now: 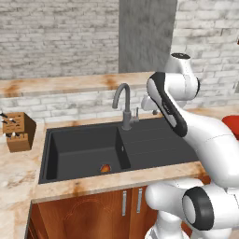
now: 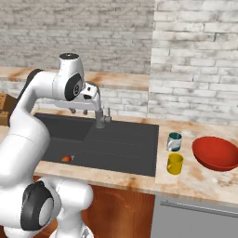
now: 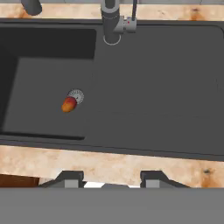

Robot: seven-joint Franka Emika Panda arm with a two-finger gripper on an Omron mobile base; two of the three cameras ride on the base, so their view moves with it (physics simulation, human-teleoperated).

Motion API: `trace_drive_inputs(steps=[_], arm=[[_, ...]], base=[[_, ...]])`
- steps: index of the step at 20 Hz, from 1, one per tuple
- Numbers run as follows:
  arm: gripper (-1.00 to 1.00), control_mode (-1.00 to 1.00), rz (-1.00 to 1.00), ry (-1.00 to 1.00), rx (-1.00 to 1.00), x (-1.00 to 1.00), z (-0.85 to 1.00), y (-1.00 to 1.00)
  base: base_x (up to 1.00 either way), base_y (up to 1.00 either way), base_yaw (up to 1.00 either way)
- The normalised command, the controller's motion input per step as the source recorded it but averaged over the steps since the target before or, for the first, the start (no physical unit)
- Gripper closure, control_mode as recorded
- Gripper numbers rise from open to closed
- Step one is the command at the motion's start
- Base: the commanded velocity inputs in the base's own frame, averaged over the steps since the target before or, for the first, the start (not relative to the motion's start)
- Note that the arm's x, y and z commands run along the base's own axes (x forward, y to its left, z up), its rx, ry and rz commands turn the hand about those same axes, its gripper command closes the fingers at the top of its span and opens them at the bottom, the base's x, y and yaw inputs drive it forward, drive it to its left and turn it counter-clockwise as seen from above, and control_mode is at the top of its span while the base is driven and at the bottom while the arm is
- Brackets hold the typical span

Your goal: Clear the mugs and bowl far away from the sink.

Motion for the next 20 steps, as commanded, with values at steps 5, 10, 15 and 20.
trace_drive_inputs(steps=[5,10,15,20], arm=[[-1.00,-1.00,0.00,-0.07,-0.01,-0.32,0.01,0.00],[-1.00,-1.00,-0.06,-0.25,-0.04,-0.76,0.27,0.00],[-1.00,-1.00,-0.06,-0.13,-0.01,-0.88,0.20,0.00],[-1.00,-1.00,-0.02,-0.23,0.00,-0.73,0.22,0.00]], base=[[0.00,0.00,0.00],[0.00,0.00,0.00],[0.00,0.00,0.00],[0.00,0.00,0.00]])
